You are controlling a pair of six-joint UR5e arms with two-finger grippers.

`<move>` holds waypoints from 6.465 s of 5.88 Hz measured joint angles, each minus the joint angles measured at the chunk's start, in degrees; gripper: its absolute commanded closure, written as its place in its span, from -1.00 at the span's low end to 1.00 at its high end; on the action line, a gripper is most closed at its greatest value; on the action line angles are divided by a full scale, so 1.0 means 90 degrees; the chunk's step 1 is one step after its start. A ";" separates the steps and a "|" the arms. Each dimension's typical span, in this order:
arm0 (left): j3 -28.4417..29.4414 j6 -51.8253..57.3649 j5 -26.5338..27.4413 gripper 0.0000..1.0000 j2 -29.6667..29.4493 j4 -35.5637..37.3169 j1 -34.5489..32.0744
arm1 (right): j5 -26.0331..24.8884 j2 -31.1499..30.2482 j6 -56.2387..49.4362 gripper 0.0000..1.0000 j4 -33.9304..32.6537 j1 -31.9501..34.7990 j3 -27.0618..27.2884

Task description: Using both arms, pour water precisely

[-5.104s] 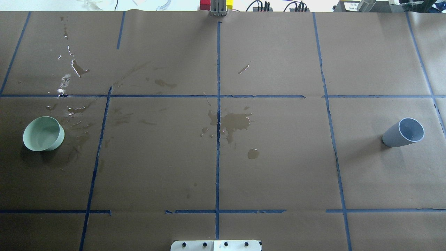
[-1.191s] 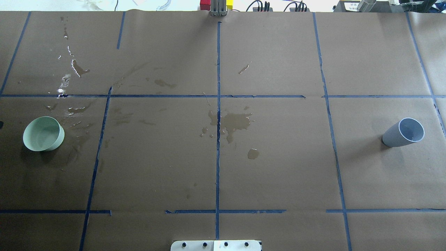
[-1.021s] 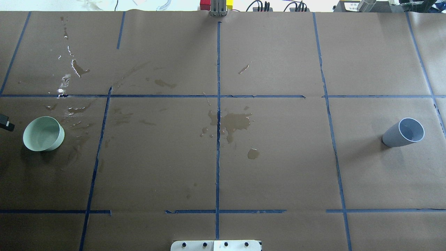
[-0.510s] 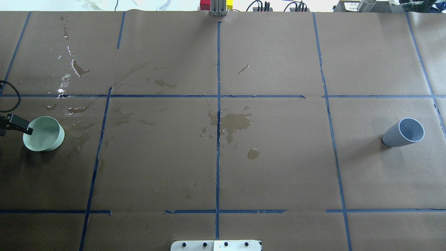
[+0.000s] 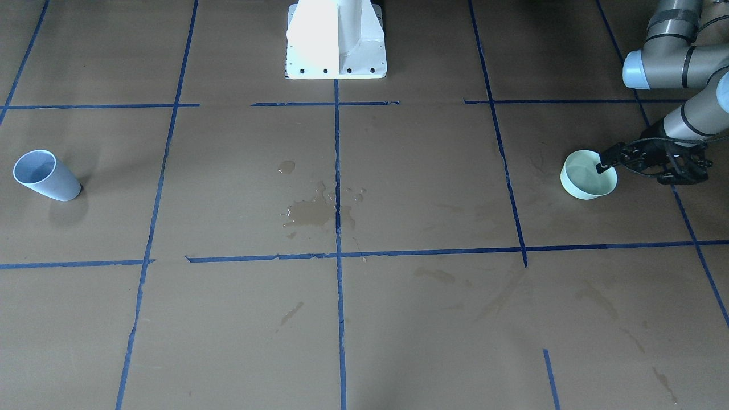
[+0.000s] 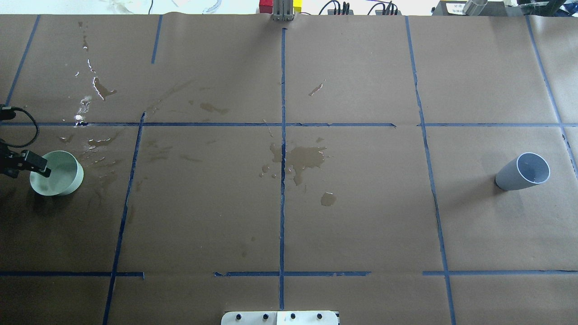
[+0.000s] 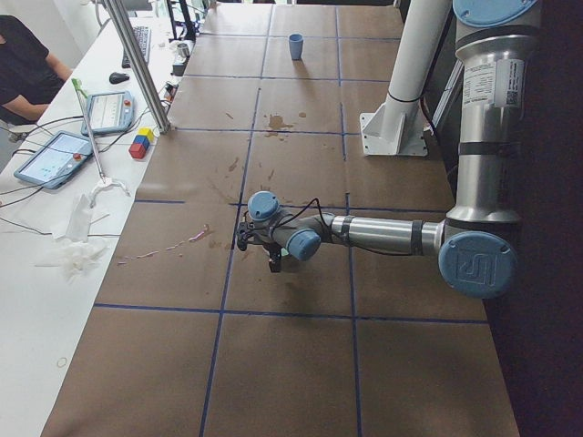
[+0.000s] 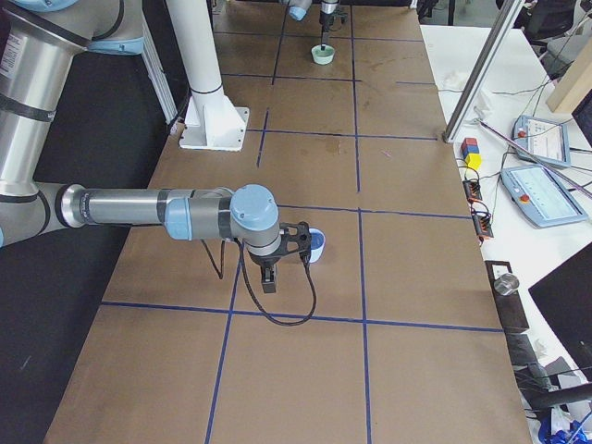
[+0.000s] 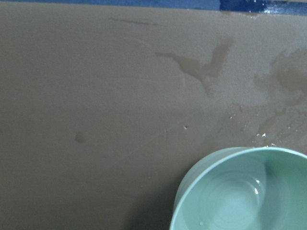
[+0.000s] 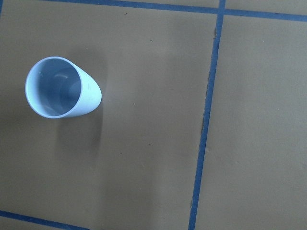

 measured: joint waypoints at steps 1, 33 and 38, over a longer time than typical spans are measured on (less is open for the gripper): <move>0.0022 -0.0003 -0.0002 0.90 -0.0015 0.0006 0.0045 | -0.0022 0.0002 -0.0015 -1.00 0.0002 0.0000 -0.0009; -0.1795 -0.3397 0.2125 -0.98 -0.3450 0.1582 0.2862 | -0.0256 0.0019 0.2277 -1.00 0.2632 -0.1349 -0.0030; -0.2803 -0.3379 0.2139 -0.98 -0.2316 0.1592 0.2583 | -0.2487 -0.0143 0.5932 -1.00 0.4973 -0.4057 -0.0030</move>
